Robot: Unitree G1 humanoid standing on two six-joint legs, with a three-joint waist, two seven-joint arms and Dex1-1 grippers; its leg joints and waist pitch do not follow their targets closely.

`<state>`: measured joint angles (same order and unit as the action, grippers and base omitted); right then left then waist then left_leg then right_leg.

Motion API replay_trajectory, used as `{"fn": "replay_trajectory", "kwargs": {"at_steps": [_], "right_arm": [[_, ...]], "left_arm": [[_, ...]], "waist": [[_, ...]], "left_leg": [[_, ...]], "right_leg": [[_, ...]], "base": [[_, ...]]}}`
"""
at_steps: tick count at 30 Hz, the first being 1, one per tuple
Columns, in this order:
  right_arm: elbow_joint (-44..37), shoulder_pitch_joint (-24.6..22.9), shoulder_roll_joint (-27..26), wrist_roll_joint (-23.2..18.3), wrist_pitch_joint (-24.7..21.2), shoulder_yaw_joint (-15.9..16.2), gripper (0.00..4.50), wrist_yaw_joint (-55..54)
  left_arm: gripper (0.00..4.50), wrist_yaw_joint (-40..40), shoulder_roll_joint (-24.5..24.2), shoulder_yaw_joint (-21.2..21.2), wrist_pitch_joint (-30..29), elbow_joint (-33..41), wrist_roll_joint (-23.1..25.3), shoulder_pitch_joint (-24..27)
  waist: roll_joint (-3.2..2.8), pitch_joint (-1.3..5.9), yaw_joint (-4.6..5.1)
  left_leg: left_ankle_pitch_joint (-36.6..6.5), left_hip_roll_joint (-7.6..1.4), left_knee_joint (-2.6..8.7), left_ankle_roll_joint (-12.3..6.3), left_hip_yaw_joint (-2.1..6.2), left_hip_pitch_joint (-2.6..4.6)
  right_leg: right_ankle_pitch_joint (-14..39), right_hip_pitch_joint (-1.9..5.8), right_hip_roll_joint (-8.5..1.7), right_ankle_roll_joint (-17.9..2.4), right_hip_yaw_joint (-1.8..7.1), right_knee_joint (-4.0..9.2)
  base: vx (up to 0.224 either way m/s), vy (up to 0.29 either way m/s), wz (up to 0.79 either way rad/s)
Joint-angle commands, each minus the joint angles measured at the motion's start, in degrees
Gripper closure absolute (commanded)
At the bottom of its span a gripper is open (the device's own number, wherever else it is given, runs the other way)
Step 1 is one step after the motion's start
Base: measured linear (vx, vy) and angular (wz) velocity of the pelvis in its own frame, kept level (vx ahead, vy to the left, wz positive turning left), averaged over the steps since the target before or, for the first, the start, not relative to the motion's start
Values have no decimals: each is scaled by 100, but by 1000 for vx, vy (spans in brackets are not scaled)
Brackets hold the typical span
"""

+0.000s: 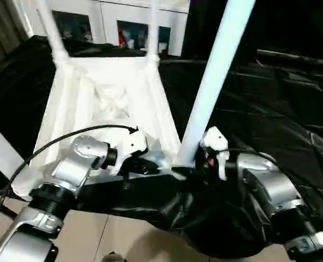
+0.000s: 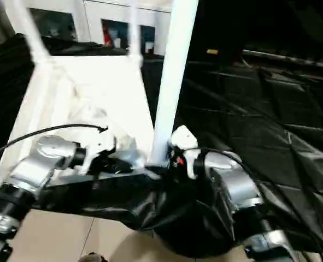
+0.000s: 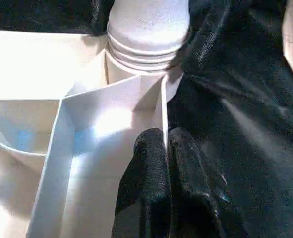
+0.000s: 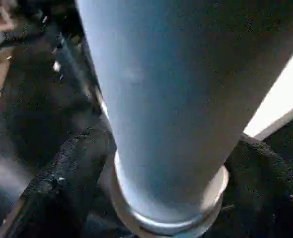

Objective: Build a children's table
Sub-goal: Rotate leg to tighten

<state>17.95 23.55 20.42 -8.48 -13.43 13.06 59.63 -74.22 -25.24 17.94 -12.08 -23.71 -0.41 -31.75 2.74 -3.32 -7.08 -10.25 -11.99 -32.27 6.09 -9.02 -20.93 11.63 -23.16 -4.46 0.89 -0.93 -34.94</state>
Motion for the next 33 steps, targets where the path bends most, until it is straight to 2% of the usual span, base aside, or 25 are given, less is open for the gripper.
{"fn": "replay_trajectory", "kwargs": {"at_steps": [1,3,6,8,10,11,15,17,22,23,24,25,26,28,29,30,32,33], "right_arm": [[-191,-69,68,-61,-60,59,75,145],[-257,-84,78,-82,-97,93,75,202],[-218,-58,51,-63,-80,118,108,216],[-178,-20,17,-81,-59,120,111,222],[-175,-12,12,-96,-55,118,132,235],[-170,-2,1,-118,-62,120,151,258],[-270,-68,7,-157,-120,131,174,280],[-285,-107,-7,-172,-130,123,175,260],[-167,-167,-197,-106,-123,84,178,-81],[117,-125,-426,131,-76,30,178,-698],[226,-105,-501,224,-48,13,178,-923],[256,-100,-522,247,-39,7,178,-988],[449,-63,-709,341,-51,-83,178,-1466],[829,62,-1204,358,-218,-421,178,-2551],[1150,213,-1573,344,-340,-690,179,-3381],[1247,260,-1663,346,-365,-759,180,-3605],[1498,384,-1850,335,-402,-849,180,-3963],[1701,500,-2010,332,-344,-875,180,-4169]], "left_arm": [[450,-379,-8,405,-66,19,21,165],[450,-436,-34,389,-76,47,-14,168],[450,-435,-29,386,-58,29,3,164],[450,-407,-15,385,-63,25,4,161],[450,-407,-17,388,-71,32,-3,161],[450,-413,-20,386,-77,31,-9,162],[450,-434,-21,420,-79,11,-28,177],[450,-406,8,420,-86,-4,-29,178],[450,-134,129,338,-147,-40,-14,178],[450,274,260,267,-226,-179,92,142],[450,423,308,250,-268,-234,140,122],[450,466,321,249,-277,-249,156,117],[450,809,449,232,-326,-378,269,69],[450,1518,805,188,-469,-615,445,-35],[450,1928,1130,174,-642,-681,494,-106],[450,2021,1224,176,-701,-686,500,-125],[450,2270,1447,194,-808,-716,534,-183],[450,2483,1690,256,-898,-760,585,-246]], "waist": [[-68,326,-2],[-62,318,-9],[-64,313,-14],[-63,314,-20],[-67,318,-24],[-101,320,-23],[-90,334,-17],[-73,334,-21],[-81,335,-25],[-83,306,-17],[-115,294,-10],[-100,273,1],[-119,276,2],[-81,241,51],[-35,231,81],[-60,239,104],[-71,249,131],[-48,246,158]], "left_leg": [[-758,-53,338,-305,-88,62],[-876,-56,356,-232,-83,66],[-1003,-63,362,-176,-85,80],[-951,-56,356,-158,-81,69],[-846,-48,344,-173,-81,64],[-782,-43,340,-174,-74,57],[-694,-33,320,-208,-79,63],[-685,-33,317,-232,-81,62],[-805,-46,328,-215,-83,69],[-947,-47,351,-137,-82,66],[-1248,-47,387,-18,-69,83],[-1441,-49,408,35,-74,96],[-1585,-50,416,95,-64,108],[-1997,-47,467,245,-35,128],[-2172,-41,482,295,-11,145],[-2171,-35,504,339,29,115],[-2148,-33,521,352,54,93],[-2169,-22,526,334,60,77]], "right_leg": [[-379,306,-223,-1479,99,273],[-150,298,-223,-1413,103,288],[38,281,-231,-1399,110,303],[-6,285,-227,-1392,111,294],[-172,288,-218,-1403,109,275],[-287,291,-214,-1413,106,260],[-555,307,-198,-1467,95,243],[-546,311,-201,-1480,96,242],[-311,299,-219,-1478,101,257],[-78,284,-220,-1439,105,282],[417,283,-243,-1381,107,326],[742,269,-246,-1317,114,371],[1038,269,-256,-1253,118,387],[2100,222,-280,-971,132,474],[2673,201,-304,-802,127,540],[2974,220,-327,-667,119,554],[3002,229,-327,-576,101,569],[2954,222,-302,-523,96,579]], "base": [[0,0,0],[0,0,0],[0,0,0],[0,0,0],[0,0,0],[0,0,0],[0,0,0],[0,0,0],[0,0,0],[0,0,0],[0,0,0],[0,0,0],[0,0,0],[-59,-7,-1],[-71,-7,-2],[-65,-3,-8],[-58,0,-11],[0,0,0]]}}
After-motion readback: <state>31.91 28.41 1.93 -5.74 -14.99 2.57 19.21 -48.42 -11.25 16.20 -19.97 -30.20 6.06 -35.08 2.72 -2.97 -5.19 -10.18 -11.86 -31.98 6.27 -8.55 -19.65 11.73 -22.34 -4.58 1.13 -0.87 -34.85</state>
